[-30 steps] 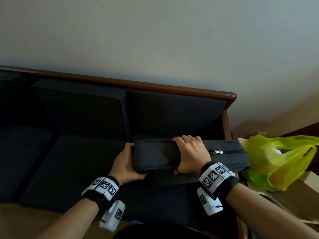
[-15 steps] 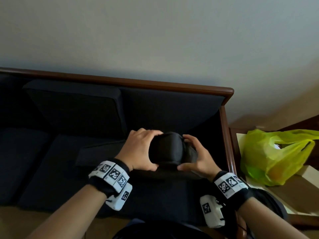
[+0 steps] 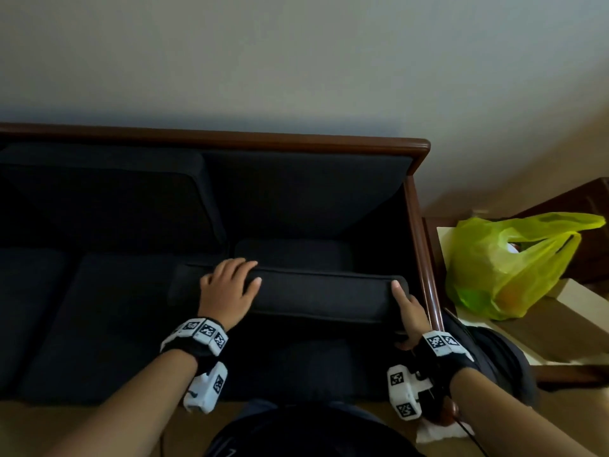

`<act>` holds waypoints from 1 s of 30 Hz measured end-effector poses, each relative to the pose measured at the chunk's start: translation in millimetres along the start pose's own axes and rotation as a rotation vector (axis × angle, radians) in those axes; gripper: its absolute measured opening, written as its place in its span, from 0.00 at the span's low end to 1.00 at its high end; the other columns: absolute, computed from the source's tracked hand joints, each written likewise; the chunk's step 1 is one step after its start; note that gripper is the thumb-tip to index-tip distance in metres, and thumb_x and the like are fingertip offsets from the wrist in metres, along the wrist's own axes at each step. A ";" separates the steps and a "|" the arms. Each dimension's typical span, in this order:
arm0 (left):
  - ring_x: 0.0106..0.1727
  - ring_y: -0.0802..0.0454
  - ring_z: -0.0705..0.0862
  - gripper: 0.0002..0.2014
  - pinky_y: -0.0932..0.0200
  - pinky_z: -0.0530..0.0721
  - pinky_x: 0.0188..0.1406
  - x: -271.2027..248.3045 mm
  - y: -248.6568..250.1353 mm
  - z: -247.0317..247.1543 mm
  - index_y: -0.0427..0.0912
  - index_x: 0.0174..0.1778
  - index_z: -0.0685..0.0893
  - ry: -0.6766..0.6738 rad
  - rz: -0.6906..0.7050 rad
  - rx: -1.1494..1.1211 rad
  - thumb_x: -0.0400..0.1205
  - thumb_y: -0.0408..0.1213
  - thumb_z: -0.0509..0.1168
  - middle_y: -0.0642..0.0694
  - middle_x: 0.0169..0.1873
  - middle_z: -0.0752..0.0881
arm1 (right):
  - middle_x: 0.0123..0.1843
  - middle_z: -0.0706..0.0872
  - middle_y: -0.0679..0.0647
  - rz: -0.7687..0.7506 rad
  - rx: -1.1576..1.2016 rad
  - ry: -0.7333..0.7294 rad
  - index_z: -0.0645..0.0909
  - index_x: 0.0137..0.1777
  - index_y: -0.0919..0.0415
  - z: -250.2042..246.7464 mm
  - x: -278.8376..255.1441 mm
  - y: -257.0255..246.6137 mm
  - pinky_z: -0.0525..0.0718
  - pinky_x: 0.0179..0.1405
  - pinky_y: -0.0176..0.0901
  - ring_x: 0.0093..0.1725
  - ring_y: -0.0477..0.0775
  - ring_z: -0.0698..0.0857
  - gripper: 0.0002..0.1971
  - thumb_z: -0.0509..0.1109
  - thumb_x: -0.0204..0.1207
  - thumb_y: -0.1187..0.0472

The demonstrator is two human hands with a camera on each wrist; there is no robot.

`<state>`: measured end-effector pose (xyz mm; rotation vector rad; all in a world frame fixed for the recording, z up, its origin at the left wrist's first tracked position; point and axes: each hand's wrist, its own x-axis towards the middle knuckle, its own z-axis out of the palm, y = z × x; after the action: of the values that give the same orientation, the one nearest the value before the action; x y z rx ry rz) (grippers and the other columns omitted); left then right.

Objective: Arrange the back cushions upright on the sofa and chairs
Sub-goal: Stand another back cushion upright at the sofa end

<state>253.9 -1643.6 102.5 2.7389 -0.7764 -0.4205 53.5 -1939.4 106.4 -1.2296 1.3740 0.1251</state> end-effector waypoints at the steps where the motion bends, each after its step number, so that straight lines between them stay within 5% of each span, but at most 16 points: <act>1: 0.80 0.46 0.71 0.29 0.33 0.69 0.69 -3.0 -17.6 -3.7 0.53 0.73 0.80 0.021 -0.075 -0.012 0.81 0.59 0.49 0.49 0.75 0.78 | 0.73 0.77 0.61 0.038 0.007 0.021 0.65 0.82 0.59 4.6 0.2 0.9 0.76 0.69 0.70 0.67 0.69 0.78 0.51 0.67 0.67 0.24; 3: 0.83 0.48 0.64 0.23 0.30 0.65 0.72 -6.2 -45.1 -11.2 0.54 0.75 0.77 0.027 -0.151 -0.035 0.86 0.54 0.52 0.51 0.78 0.74 | 0.77 0.74 0.61 0.104 0.052 0.033 0.64 0.83 0.55 10.1 1.4 -0.3 0.80 0.61 0.73 0.69 0.76 0.77 0.56 0.66 0.61 0.19; 6: 0.84 0.49 0.60 0.18 0.31 0.62 0.75 -1.3 -61.4 -20.9 0.58 0.74 0.77 0.014 -0.227 -0.072 0.89 0.51 0.56 0.54 0.79 0.72 | 0.80 0.72 0.62 0.165 0.044 0.029 0.65 0.84 0.55 8.2 -4.9 -11.6 0.75 0.62 0.71 0.73 0.77 0.74 0.48 0.58 0.72 0.23; 8: 0.80 0.44 0.67 0.16 0.32 0.64 0.74 7.1 -71.0 -25.9 0.57 0.69 0.80 0.003 -0.342 -0.201 0.88 0.53 0.56 0.52 0.76 0.74 | 0.83 0.69 0.62 0.202 0.010 0.018 0.62 0.85 0.51 3.2 -6.4 -16.2 0.71 0.65 0.76 0.75 0.79 0.71 0.50 0.56 0.69 0.20; 11: 0.71 0.38 0.78 0.18 0.42 0.71 0.69 17.6 -85.1 -33.3 0.47 0.63 0.83 0.014 -0.477 -0.467 0.87 0.54 0.58 0.42 0.69 0.79 | 0.84 0.67 0.63 0.225 0.033 -0.044 0.62 0.85 0.47 -1.0 -3.8 -24.2 0.64 0.72 0.85 0.76 0.77 0.71 0.61 0.65 0.53 0.13; 14: 0.69 0.36 0.78 0.20 0.49 0.71 0.63 20.8 -82.9 -34.9 0.37 0.63 0.83 0.019 -0.573 -0.585 0.87 0.50 0.62 0.36 0.65 0.80 | 0.83 0.69 0.61 0.252 -0.002 -0.060 0.60 0.86 0.51 -2.5 3.3 -25.0 0.60 0.76 0.78 0.80 0.72 0.68 0.55 0.65 0.63 0.20; 17: 0.66 0.36 0.80 0.17 0.48 0.75 0.60 11.6 -78.0 -22.7 0.42 0.59 0.82 0.075 -0.674 -0.685 0.83 0.51 0.67 0.37 0.64 0.80 | 0.69 0.83 0.66 0.303 0.001 -0.039 0.72 0.78 0.54 -16.8 61.7 20.2 0.75 0.66 0.77 0.65 0.75 0.82 0.70 0.76 0.32 0.17; 18: 0.65 0.36 0.81 0.19 0.47 0.76 0.59 4.8 -77.2 -18.7 0.44 0.61 0.80 0.091 -0.738 -0.720 0.81 0.53 0.69 0.39 0.64 0.80 | 0.65 0.84 0.67 0.326 0.012 -0.027 0.74 0.74 0.56 -18.6 67.0 27.8 0.78 0.63 0.74 0.60 0.74 0.84 0.68 0.76 0.31 0.18; 21: 0.65 0.34 0.80 0.37 0.41 0.78 0.64 -13.5 -85.9 -8.9 0.49 0.71 0.75 0.041 -0.985 -0.882 0.70 0.63 0.74 0.42 0.61 0.79 | 0.46 0.83 0.65 0.405 -0.026 -0.015 0.78 0.52 0.64 0.0 -13.3 -19.8 0.70 0.53 0.55 0.42 0.66 0.80 0.32 0.69 0.70 0.31; 24: 0.61 0.32 0.82 0.46 0.30 0.82 0.60 -17.8 -98.1 -6.6 0.51 0.70 0.76 -0.146 -1.138 -1.061 0.57 0.67 0.78 0.40 0.61 0.83 | 0.40 0.81 0.62 0.401 0.055 0.035 0.78 0.46 0.65 6.1 -35.0 -23.8 0.67 0.45 0.51 0.37 0.64 0.77 0.20 0.66 0.79 0.45; 27: 0.58 0.31 0.85 0.45 0.31 0.85 0.54 -14.2 -102.6 -4.9 0.49 0.69 0.79 -0.193 -1.189 -1.154 0.55 0.60 0.81 0.36 0.59 0.86 | 0.46 0.88 0.67 0.374 0.203 0.052 0.82 0.59 0.67 -2.8 -3.0 4.7 0.83 0.46 0.51 0.44 0.67 0.87 0.31 0.76 0.61 0.45; 30: 0.54 0.30 0.87 0.38 0.33 0.87 0.53 -6.3 -96.5 -6.0 0.44 0.67 0.81 -0.105 -1.176 -1.181 0.60 0.51 0.80 0.33 0.56 0.87 | 0.58 0.87 0.68 0.310 0.277 0.161 0.80 0.69 0.64 -10.2 50.7 34.5 0.83 0.59 0.66 0.54 0.72 0.87 0.49 0.77 0.41 0.47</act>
<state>295.9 -1559.7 77.8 1.6902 0.9273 -0.8491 37.5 -1960.4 50.0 -0.8051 1.6559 0.0502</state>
